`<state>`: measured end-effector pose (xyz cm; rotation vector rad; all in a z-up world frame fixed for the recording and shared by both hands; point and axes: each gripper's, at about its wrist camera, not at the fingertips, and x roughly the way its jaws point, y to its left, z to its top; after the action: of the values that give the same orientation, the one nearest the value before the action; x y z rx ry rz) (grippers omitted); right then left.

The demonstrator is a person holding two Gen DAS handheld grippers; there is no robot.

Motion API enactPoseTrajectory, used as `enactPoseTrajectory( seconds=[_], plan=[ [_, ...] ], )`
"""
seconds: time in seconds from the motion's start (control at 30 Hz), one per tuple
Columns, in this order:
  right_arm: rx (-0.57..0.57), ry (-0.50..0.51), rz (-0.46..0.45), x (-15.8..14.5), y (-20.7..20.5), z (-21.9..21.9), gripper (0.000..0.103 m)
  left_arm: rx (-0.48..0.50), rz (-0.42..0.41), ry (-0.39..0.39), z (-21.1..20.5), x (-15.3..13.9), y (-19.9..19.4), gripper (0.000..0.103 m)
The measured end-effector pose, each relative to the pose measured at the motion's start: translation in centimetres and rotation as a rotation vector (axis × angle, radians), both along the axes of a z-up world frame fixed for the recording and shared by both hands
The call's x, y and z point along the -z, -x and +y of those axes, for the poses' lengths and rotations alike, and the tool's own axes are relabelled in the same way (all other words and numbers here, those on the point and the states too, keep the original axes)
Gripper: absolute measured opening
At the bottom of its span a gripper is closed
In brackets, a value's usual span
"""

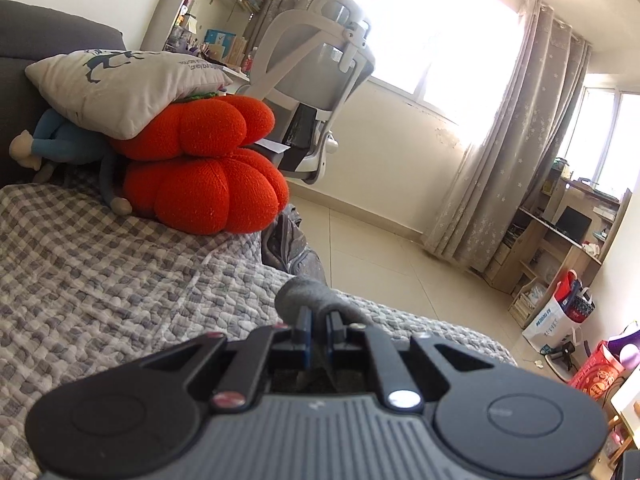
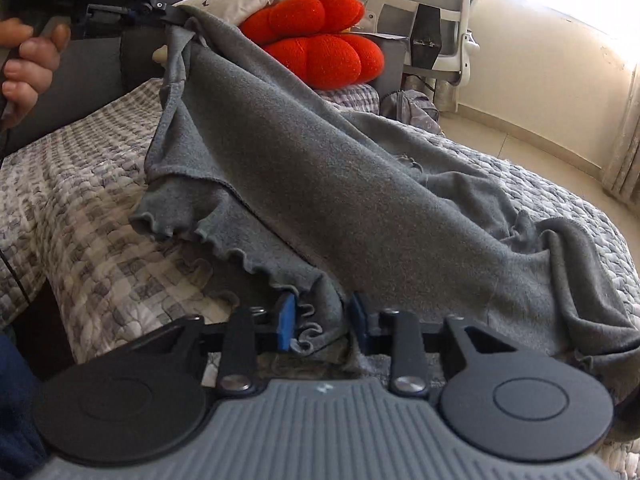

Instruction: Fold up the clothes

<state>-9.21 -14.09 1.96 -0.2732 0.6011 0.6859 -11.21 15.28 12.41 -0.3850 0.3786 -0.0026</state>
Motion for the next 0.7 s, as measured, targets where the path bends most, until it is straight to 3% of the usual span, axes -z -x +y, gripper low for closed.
enactPoseTrajectory(
  seconds=[0.23,0.33,0.43,0.5,0.6,0.63,0.7],
  plan=[
    [-0.081,-0.386,-0.016,-5.9,1.8,-2.3,0.009,-0.127,-0.025,0.009,3.5,-0.1,0.3,0.006],
    [-0.158,-0.483,0.036,-7.1,2.0,-1.9,0.009,-0.147,-0.017,-0.004,5.0,-0.4,-1.6,0.006],
    [-0.294,-0.495,0.151,-6.9,1.7,-0.2,0.009,-0.163,0.003,-0.027,6.3,-0.5,-3.6,0.006],
    [-0.367,-0.446,0.194,-6.6,1.8,1.4,0.012,-0.178,0.038,-0.052,6.8,0.0,-4.7,0.007],
    [-0.32,-0.347,0.12,-6.3,2.0,3.0,0.023,-0.187,0.099,-0.069,7.6,1.1,-5.3,0.01],
    [-0.296,-0.335,0.115,-6.2,1.6,3.2,0.027,-0.186,0.122,-0.07,7.9,1.6,-5.2,0.014],
    [-0.247,-0.314,0.109,-5.8,0.0,3.7,0.054,-0.206,0.146,-0.073,8.4,2.5,-4.2,0.025]
  ],
)
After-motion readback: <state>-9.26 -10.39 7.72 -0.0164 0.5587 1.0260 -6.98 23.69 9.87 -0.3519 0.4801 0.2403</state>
